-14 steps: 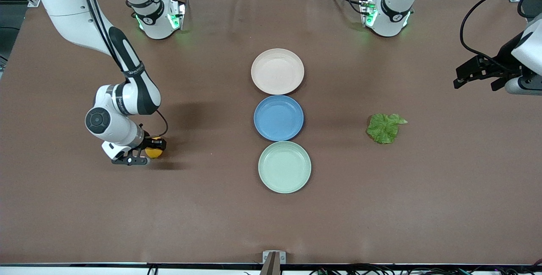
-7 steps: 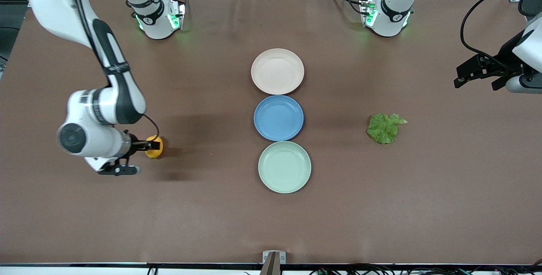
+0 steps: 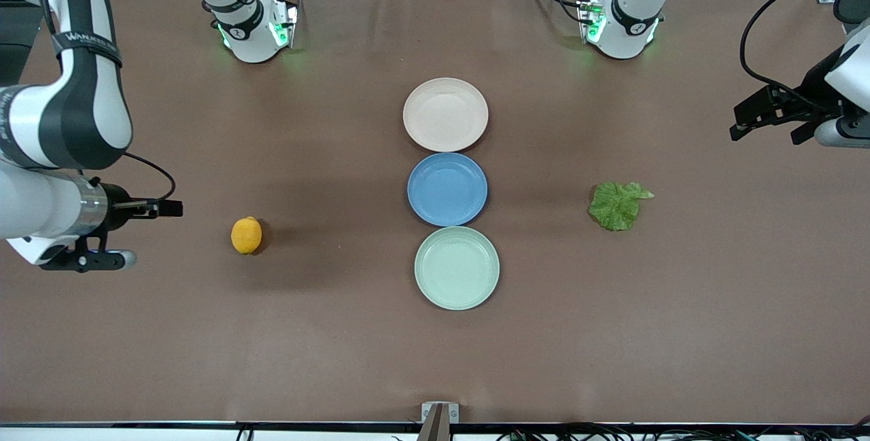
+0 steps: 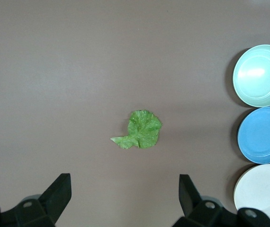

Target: Pick lemon and lettuce from plates

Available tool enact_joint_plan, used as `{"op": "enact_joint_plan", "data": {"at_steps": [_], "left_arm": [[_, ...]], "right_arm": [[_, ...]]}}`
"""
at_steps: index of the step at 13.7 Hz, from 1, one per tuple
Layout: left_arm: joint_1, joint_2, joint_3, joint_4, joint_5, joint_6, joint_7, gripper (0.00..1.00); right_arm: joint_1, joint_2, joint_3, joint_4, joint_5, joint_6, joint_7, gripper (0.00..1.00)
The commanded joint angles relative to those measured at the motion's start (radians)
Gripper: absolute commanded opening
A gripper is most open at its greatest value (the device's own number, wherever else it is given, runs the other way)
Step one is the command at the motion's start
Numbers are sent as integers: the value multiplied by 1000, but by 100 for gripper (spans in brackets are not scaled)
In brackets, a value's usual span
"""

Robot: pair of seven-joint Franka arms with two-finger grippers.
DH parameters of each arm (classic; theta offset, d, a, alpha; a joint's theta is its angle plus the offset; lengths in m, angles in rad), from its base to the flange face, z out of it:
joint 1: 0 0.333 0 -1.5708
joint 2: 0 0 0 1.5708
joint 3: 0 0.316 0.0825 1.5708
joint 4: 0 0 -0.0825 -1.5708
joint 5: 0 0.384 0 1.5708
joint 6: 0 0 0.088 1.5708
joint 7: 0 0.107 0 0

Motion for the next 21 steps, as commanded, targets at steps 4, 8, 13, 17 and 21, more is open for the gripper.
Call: {"op": "enact_joint_plan", "data": {"at_steps": [4, 8, 13, 17, 21], "left_arm": [[-6, -14, 0, 1, 23, 8, -5, 100], [-6, -12, 0, 1, 23, 12, -5, 100], [-6, -12, 0, 1, 22, 12, -6, 100], [-5, -12, 0, 1, 22, 12, -5, 100], [-5, -14, 0, 1, 22, 14, -5, 100]], "right_arm": [[-28, -13, 14, 53, 3, -106, -6, 100], [-45, -62, 14, 37, 9, -100, -18, 100], [-54, -288, 13, -278, 9, 100, -26, 100], [-54, -421, 11, -441, 9, 173, -29, 100], [-68, -494, 11, -507, 9, 175, -29, 100]]}}
